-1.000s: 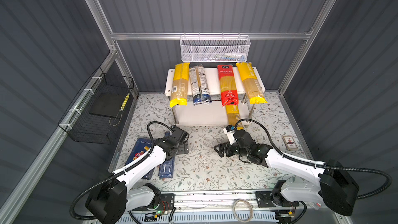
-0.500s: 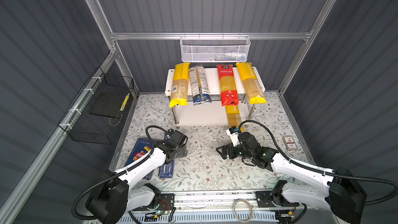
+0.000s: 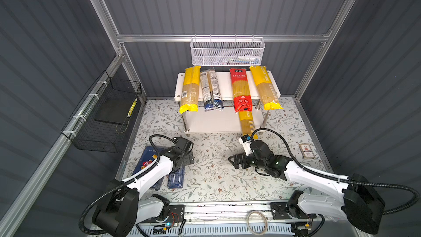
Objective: Arrange pasta packages on shelves
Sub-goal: Move the pasta box to the center of the table.
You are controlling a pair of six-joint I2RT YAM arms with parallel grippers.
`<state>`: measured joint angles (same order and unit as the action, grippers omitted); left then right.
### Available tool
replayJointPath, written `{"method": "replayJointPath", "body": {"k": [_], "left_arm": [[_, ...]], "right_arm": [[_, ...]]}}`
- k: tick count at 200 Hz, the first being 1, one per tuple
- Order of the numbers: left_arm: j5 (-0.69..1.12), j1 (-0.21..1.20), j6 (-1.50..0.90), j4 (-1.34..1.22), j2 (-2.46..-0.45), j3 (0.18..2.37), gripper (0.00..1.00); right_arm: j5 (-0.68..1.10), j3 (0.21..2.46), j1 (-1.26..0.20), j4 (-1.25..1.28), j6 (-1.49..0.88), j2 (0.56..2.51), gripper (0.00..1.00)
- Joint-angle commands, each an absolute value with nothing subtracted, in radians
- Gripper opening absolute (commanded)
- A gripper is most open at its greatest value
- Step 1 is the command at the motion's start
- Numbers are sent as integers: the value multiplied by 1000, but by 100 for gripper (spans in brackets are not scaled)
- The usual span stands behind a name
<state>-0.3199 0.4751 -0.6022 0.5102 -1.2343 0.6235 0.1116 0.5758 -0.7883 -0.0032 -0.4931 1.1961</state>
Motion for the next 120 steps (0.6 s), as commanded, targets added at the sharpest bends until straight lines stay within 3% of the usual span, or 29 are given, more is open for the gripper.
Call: {"method": "replayJointPath", "body": {"k": [1, 74, 120], "left_arm": [[-324, 473, -584, 508, -1263, 620, 100], [-119, 490, -646, 424, -1206, 535, 100], [-44, 607, -764, 335, -1202, 526, 100]], "right_arm": [[130, 613, -792, 12, -494, 1227, 99], [104, 622, -802, -20, -488, 1222, 99], [109, 619, -802, -24, -488, 1231, 99]]}}
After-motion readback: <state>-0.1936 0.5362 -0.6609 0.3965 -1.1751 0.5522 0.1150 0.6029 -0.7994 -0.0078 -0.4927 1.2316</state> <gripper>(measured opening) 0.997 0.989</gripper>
